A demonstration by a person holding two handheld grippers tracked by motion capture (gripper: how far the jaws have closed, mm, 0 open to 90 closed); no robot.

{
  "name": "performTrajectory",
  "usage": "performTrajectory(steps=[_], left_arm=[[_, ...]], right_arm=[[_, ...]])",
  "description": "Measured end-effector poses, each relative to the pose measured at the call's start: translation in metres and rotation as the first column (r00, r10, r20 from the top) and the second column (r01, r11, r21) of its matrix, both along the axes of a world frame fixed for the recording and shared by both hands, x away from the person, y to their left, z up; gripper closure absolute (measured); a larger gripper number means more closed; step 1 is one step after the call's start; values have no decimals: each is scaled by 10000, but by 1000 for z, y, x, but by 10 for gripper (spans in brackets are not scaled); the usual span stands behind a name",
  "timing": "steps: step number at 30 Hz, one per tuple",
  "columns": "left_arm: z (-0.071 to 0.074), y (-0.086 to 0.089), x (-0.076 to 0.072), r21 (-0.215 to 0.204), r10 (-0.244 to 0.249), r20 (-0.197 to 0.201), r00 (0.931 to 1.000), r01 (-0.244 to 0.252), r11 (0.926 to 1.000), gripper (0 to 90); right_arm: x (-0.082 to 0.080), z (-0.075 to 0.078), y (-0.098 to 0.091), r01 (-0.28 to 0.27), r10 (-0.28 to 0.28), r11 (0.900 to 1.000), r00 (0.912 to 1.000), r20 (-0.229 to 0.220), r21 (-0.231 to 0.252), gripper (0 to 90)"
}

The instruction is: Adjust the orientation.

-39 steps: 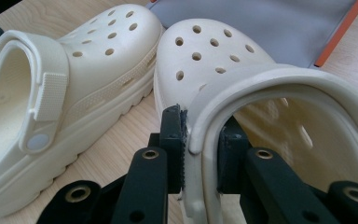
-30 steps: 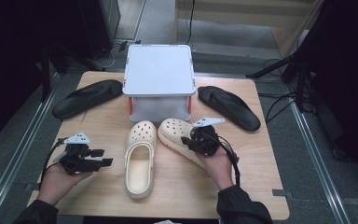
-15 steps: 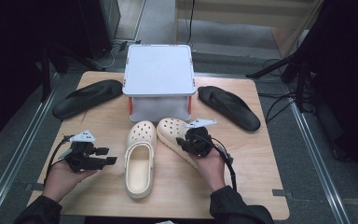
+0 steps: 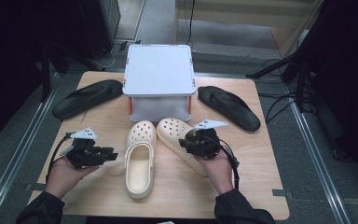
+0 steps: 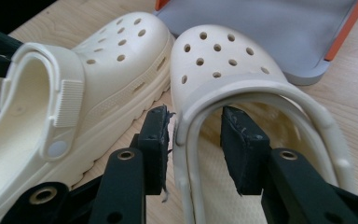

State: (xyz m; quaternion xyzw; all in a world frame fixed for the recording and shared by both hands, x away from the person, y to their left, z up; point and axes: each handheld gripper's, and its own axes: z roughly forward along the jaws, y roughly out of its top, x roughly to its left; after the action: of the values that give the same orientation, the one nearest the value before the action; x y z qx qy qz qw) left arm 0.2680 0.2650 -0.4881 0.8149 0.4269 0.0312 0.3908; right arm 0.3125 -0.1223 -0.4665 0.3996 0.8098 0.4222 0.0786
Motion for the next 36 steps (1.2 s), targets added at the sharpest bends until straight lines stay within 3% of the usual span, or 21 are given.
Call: performTrajectory(steps=[4, 8, 12, 20, 26, 32, 36], left_arm=[[2, 0, 3, -79, -44, 20, 10000, 45, 10000, 731], [0, -3, 7, -89, -171, -53, 9998, 171, 9998, 802], [-1, -7, 10, -5, -252, -83, 9996, 252, 9997, 840], [-6, -9, 13, -35, -101, -69, 9999, 101, 9999, 847], [-12, -14, 16, 263, -144, -181, 9997, 149, 9995, 870], [-15, -15, 18, 307, -42, -142, 9999, 47, 9995, 877], [-18, -15, 20, 408, 61, -191, 9998, -54, 9992, 877]], right_arm=[[-6, 9, -14, -81, 71, 9988, 9998, 203, 490, 690], [-6, 13, -29, -80, 58, 9976, 9995, 320, 689, 828], [-1, 12, -47, 105, -133, 9963, 9994, 326, 848, 894], [18, 4, -66, 611, -637, 9958, 9973, 366, 684, 900], [37, -6, -61, 204, -206, 9998, 9992, 329, 59, 900], [52, -9, -61, -115, 114, 9999, 9994, 319, 33, 900], [60, -18, -61, -116, 115, 9999, 9999, -44, -120, 900]])
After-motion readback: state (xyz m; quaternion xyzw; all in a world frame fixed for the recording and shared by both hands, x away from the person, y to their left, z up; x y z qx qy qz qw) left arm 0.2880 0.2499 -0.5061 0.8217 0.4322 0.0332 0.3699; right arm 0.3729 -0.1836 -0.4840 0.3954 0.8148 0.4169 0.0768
